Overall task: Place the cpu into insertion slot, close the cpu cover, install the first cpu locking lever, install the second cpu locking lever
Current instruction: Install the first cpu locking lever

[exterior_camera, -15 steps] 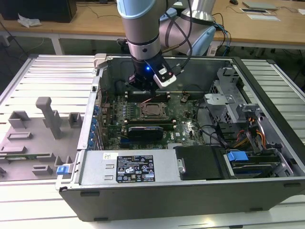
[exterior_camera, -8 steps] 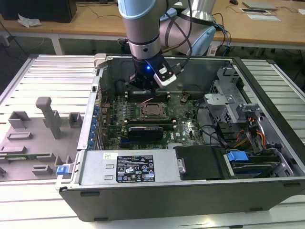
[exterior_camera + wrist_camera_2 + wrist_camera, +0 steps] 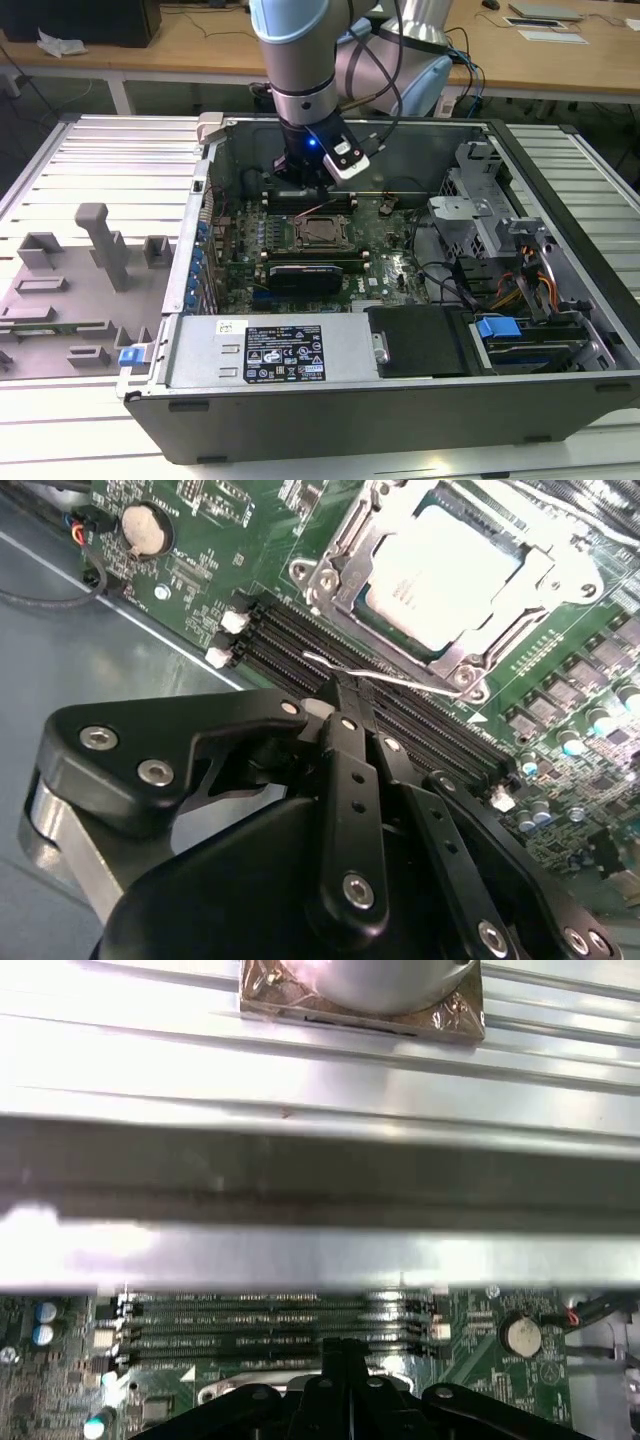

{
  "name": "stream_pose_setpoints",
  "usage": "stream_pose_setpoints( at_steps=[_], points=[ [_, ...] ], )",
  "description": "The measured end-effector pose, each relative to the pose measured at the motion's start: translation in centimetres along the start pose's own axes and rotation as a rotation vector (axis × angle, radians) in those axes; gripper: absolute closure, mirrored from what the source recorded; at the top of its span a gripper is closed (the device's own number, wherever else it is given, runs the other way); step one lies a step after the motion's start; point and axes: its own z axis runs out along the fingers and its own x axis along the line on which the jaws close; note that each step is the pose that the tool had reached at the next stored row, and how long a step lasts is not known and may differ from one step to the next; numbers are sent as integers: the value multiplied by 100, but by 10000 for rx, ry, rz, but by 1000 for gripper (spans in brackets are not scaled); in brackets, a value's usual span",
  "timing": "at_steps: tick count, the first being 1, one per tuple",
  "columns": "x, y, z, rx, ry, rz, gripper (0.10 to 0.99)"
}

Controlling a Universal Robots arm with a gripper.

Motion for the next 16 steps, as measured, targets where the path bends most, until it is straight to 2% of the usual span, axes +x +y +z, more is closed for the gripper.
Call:
stream_pose_setpoints(
  at_steps=[6, 10, 12, 16],
  points=[
    [11, 1, -2, 23, -14, 5, 980],
    [11, 1, -6, 147, -22, -1, 980],
    [13, 0, -4, 245, -156, 20, 980],
    [14, -1, 6, 295, -478, 74, 980]
  ],
)
